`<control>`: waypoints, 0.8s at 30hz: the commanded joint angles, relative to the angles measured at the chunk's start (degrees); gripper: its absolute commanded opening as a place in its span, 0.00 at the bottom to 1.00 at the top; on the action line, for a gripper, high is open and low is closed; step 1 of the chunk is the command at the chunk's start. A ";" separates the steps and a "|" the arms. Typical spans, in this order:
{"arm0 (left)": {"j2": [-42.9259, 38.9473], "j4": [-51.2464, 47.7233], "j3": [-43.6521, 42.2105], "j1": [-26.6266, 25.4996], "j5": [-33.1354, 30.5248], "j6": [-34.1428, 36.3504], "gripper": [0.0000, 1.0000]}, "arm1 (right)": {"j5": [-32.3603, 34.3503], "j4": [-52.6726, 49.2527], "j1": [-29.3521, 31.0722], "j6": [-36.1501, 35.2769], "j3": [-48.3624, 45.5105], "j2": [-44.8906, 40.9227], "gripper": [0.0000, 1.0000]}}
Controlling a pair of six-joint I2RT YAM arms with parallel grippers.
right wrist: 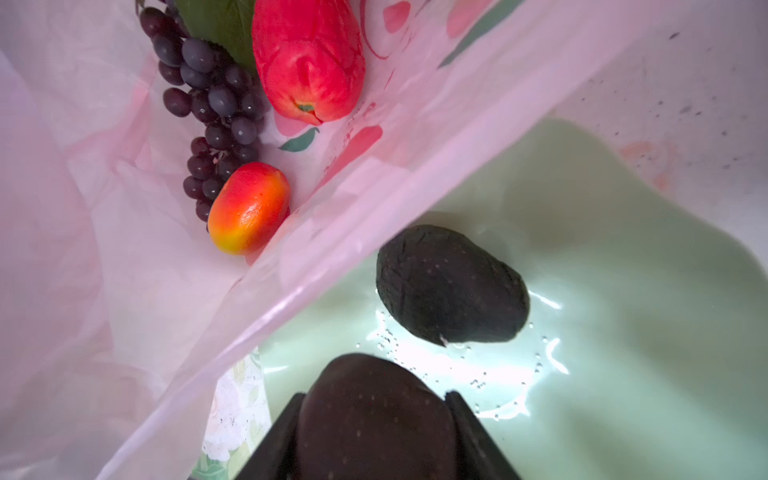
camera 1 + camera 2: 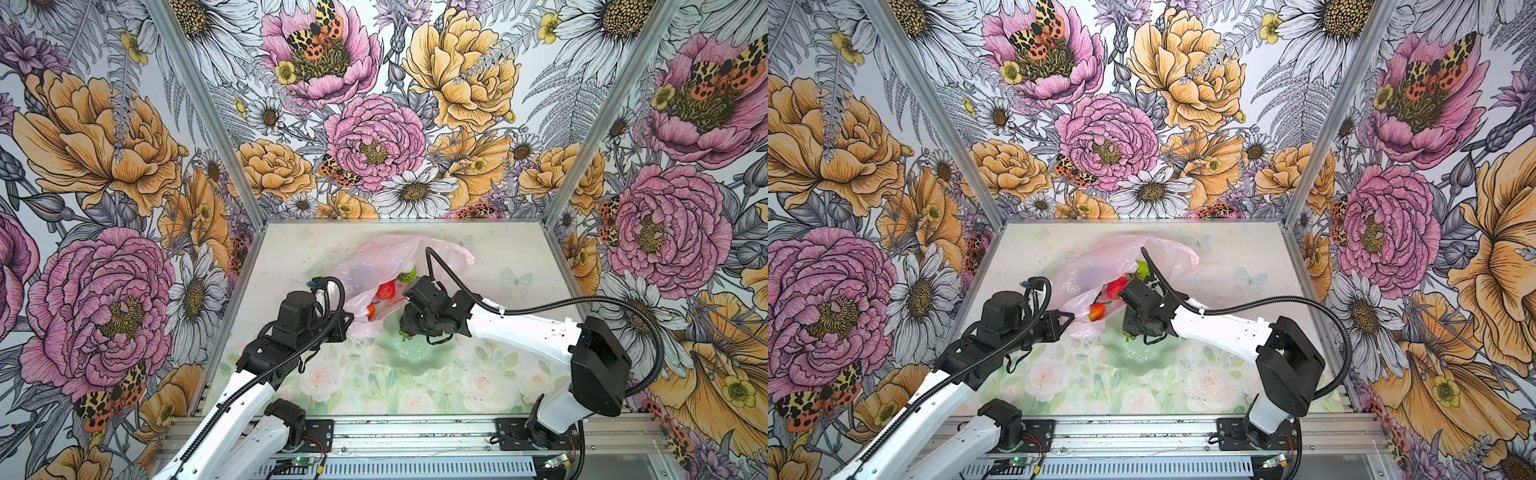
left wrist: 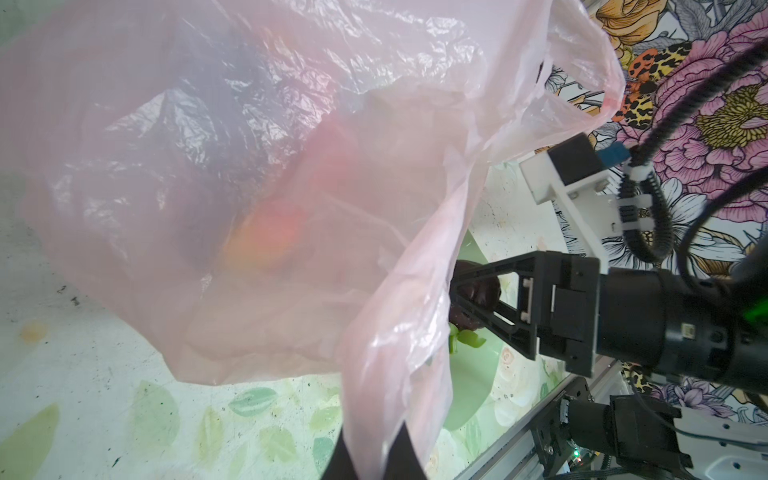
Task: Place the fruits into the plastic bag
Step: 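Lift the dark avocado with the right gripper out of the bowl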
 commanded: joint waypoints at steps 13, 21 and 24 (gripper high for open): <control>0.98 0.08 -0.17 -0.20 -0.15 0.96 0.00 | 4.97 -1.24 -0.81 -6.00 -4.58 -11.90 0.33; 0.89 0.12 -0.24 -0.17 -0.38 0.96 0.00 | 5.36 -2.88 -2.63 -6.41 -4.47 -17.24 0.33; 0.96 0.16 -0.32 0.00 -0.35 0.88 0.00 | 5.25 -3.31 -3.58 -6.33 -4.47 -19.50 0.33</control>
